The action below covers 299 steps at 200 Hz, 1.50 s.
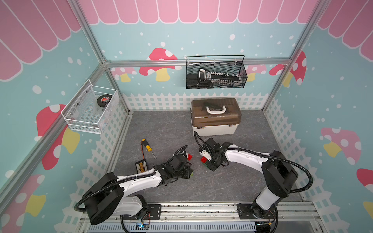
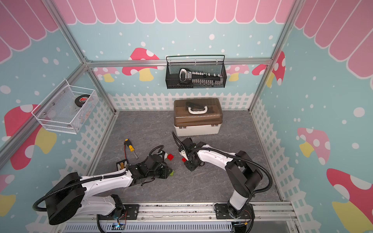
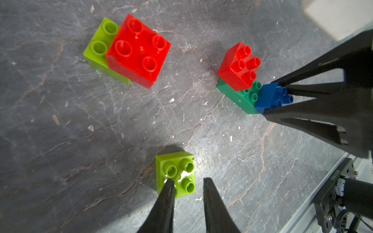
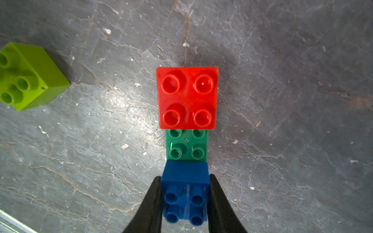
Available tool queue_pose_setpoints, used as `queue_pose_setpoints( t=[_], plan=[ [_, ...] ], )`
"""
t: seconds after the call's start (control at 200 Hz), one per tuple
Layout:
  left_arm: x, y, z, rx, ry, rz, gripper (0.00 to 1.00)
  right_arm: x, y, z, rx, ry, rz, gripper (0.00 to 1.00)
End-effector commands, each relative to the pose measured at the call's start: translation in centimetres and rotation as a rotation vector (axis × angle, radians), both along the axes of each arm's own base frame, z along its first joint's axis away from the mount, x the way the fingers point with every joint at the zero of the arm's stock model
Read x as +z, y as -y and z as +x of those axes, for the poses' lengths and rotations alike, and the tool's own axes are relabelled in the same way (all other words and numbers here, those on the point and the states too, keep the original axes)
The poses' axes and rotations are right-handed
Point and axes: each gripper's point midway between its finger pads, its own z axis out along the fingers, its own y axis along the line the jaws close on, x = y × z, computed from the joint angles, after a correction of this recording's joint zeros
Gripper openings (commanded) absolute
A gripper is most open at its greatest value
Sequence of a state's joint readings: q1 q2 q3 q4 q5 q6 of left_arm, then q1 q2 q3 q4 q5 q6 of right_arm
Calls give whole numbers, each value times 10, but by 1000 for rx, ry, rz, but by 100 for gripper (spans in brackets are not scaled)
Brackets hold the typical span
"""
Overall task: Assemble the letter y with lego
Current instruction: Assemble the lego brick with the lego brick, then pick up the lego brick from the center of the board.
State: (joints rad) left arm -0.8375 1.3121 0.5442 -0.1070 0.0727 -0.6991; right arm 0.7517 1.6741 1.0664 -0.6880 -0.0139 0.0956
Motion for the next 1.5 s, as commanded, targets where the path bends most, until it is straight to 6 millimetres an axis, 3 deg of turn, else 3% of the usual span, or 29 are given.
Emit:
queue_pose_setpoints(
  t=[0.0, 0.38, 0.49, 0.74, 0.856, 1.026, 1.491],
  plan=[
    [-2, 0, 2, -1, 2, -2, 27, -18, 7, -18, 61, -63, -55, 14],
    [-1, -3, 2, 9, 5, 2, 27, -36, 0, -27, 48, -163, -52, 13],
    [1, -4, 3, 13, 8, 2, 27, -21, -5, -19, 33, -130, -32, 16],
    [4, -7, 2, 22, 12, 4, 27, 34, -24, 6, -2, -9, 64, 38],
    [7, -10, 2, 31, 17, 8, 28, 44, -27, 11, -12, 19, 76, 46],
    [8, -16, 2, 51, 20, 22, 28, 39, -33, 14, -12, 0, 80, 48],
    [-10, -38, -7, 109, -16, 66, 29, 1, -47, 22, -7, -49, 62, 50]
  ],
)
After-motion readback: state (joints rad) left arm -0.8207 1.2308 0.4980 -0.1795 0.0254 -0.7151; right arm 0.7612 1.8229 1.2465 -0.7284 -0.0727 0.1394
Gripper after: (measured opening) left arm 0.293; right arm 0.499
